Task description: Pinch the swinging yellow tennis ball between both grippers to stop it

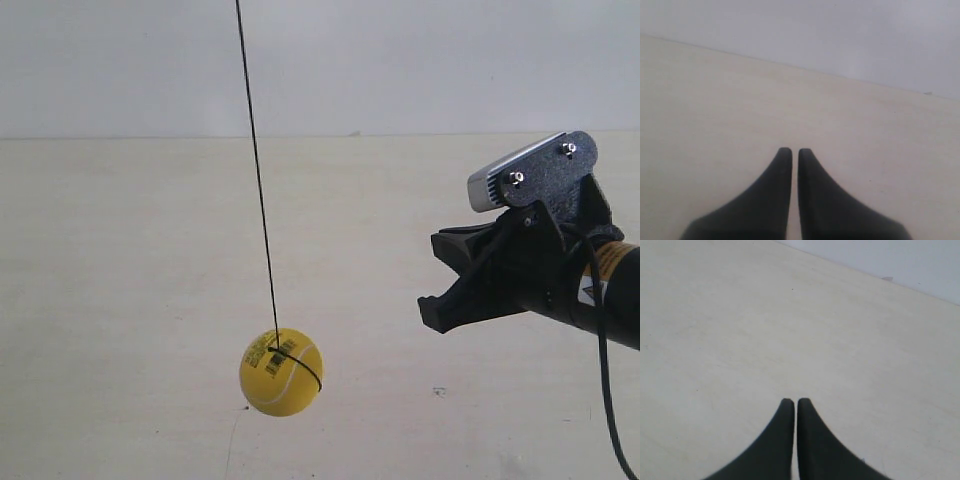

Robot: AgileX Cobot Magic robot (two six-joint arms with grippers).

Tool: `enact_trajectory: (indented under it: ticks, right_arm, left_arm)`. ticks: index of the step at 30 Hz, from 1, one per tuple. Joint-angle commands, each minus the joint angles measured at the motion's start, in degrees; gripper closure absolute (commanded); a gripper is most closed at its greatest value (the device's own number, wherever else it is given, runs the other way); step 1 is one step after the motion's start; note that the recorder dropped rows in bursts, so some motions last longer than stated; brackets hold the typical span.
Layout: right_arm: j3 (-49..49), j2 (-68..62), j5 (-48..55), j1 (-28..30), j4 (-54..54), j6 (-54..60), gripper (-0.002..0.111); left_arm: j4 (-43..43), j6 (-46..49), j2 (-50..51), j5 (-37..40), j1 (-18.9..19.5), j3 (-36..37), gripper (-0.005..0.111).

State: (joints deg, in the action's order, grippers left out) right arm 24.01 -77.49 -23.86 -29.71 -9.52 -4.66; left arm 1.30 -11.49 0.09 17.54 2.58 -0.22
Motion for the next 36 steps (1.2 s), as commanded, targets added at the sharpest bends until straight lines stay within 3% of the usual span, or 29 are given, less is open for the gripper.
enact_trajectory:
  ticks: [1,6,12,22,36]
  right_arm:
    - [0.12,0.51,-0.36,-0.01,0.12,0.02,0.108]
    - [0.12,0.51,-0.49,-0.01,0.12,0.02,0.108]
    - [0.12,0.51,-0.49,-0.01,0.12,0.02,0.108]
    - [0.12,2.65,1.76,-0.01,0.12,-0.12,0.108]
    - [0.01,27.32,18.54,-0.01,0.12,-2.79,0.108]
  left_arm:
    - [0.04,-0.51,-0.09,-0.08,0.15,0.22,0.102]
    - [0.04,1.43,-0.09,0.04,0.15,0.22,0.102]
    - [0.04,19.32,-0.09,0.18,0.15,0.22,0.102]
    - [0.04,18.61,-0.09,0.98,0.15,0.22,0.102]
    - [0.04,18.61,-0.09,0.78,0.15,0.22,0.102]
